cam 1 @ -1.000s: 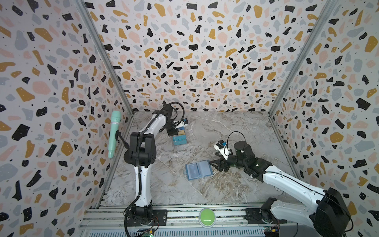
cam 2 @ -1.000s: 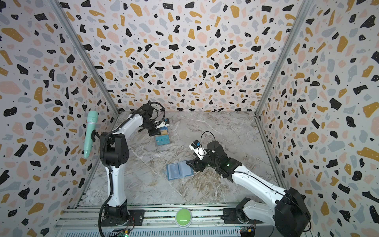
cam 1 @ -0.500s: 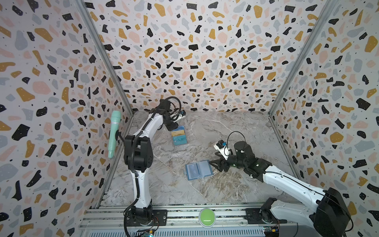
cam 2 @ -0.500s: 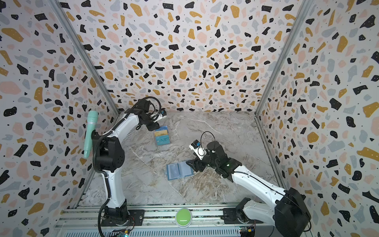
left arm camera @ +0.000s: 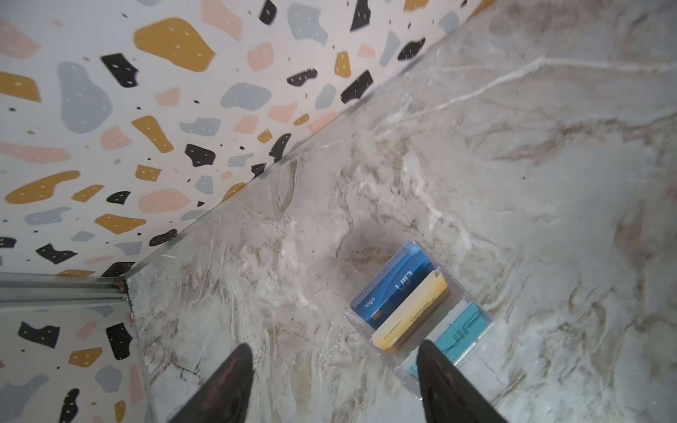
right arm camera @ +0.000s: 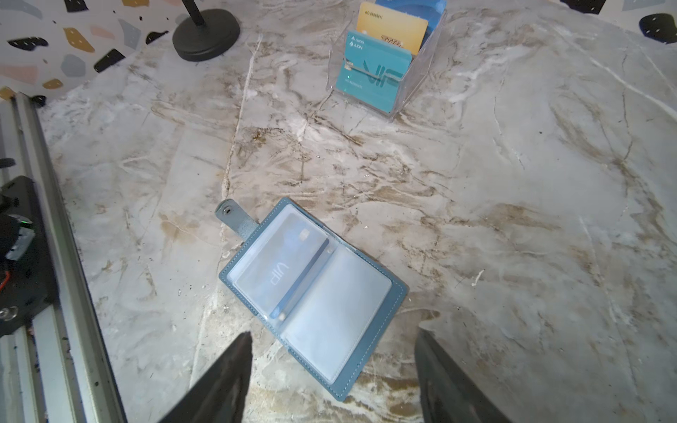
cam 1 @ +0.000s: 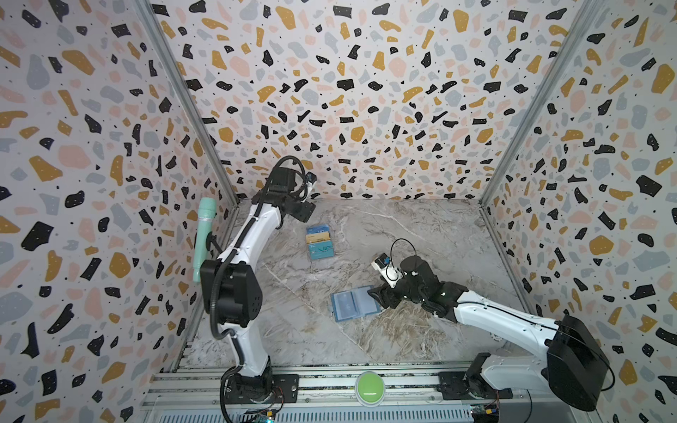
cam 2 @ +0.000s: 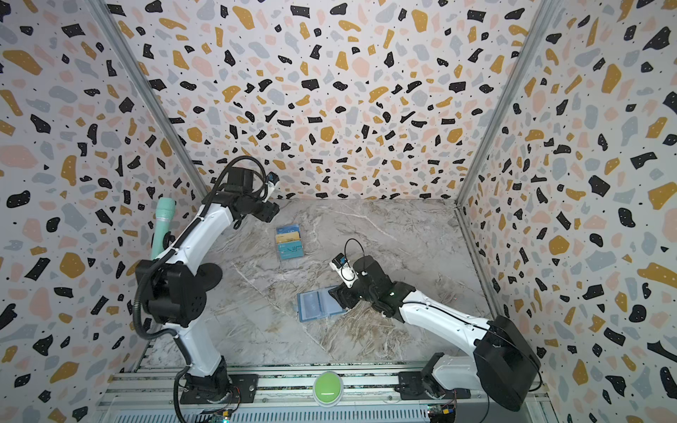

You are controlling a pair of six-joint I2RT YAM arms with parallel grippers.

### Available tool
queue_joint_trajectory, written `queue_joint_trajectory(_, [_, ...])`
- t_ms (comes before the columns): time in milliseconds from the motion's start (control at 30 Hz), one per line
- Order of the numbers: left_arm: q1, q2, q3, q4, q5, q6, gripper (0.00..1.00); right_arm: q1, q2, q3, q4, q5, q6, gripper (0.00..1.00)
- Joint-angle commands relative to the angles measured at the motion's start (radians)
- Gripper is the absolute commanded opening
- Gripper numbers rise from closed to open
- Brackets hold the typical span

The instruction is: Take the credit cards out of the card holder

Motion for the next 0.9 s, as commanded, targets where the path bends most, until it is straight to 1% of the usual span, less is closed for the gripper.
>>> queue_joint_trajectory(0, [0.003, -0.203, -0.249, 0.223, 0.086, -0.201, 0.73, 0.046, 0.011, 0.050, -0.046, 0.115, 0.032, 0.71])
queue_joint_trajectory(67, [-0.009, -0.338, -0.447, 0.381, 0.188, -0.307, 0.73, 0.057, 0.026, 0.047, -0.047, 0.126, 0.045, 0.71])
queue_joint_trajectory(100, [-0.027, -0.393, -0.523, 0.424, 0.209, -0.350, 0.73, 0.061, 0.030, 0.045, -0.046, 0.128, 0.048, 0.71])
queue_joint_trajectory(133, [-0.058, -0.449, -0.598, 0.450, 0.196, -0.377, 0.73, 0.062, 0.036, 0.044, -0.044, 0.129, 0.053, 0.71])
queue_joint_trajectory(200, [-0.132, -0.543, -0.716, 0.465, 0.094, -0.427, 0.73, 0.061, 0.041, 0.047, -0.044, 0.127, 0.057, 0.71])
queue_joint_trajectory(267, [-0.190, -0.620, -0.827, 0.486, 0.018, -0.522, 0.69, 0.061, 0.032, 0.053, -0.048, 0.132, 0.059, 0.72])
queue_joint_trajectory(333, [-0.242, -0.675, -0.922, 0.516, -0.001, -0.619, 0.64, 0.050, 0.018, 0.057, -0.049, 0.134, 0.058, 0.72])
queue_joint_trajectory(433, [-0.358, -0.735, -1.035, 0.536, -0.069, -0.713, 0.62, 0.020, 0.003, 0.067, -0.064, 0.112, 0.065, 0.72])
queue_joint_trajectory(500, [-0.436, -0.756, -1.076, 0.530, -0.118, -0.760, 0.62, -0.002, 0.003, 0.066, -0.066, 0.097, 0.073, 0.72])
queue_joint_trajectory(567, [-0.476, -0.756, -1.098, 0.523, -0.106, -0.816, 0.60, -0.011, 0.010, 0.064, -0.067, 0.092, 0.082, 0.72])
queue_joint_trajectory(633, [-0.497, -0.745, -1.125, 0.542, -0.096, -0.863, 0.55, -0.012, 0.018, 0.063, -0.069, 0.086, 0.094, 0.72])
queue_joint_trajectory(733, [-0.521, -0.724, -1.192, 0.637, -0.097, -0.929, 0.48, -0.011, 0.028, 0.060, -0.057, 0.079, 0.123, 0.72])
queue_joint_trajectory(833, [-0.529, -0.689, -1.238, 0.707, -0.089, -0.978, 0.40, -0.011, 0.036, 0.055, -0.046, 0.077, 0.146, 0.72])
queue_joint_trajectory(867, [-0.531, -0.680, -1.245, 0.721, -0.081, -0.991, 0.39, -0.010, 0.038, 0.054, -0.047, 0.076, 0.149, 0.72])
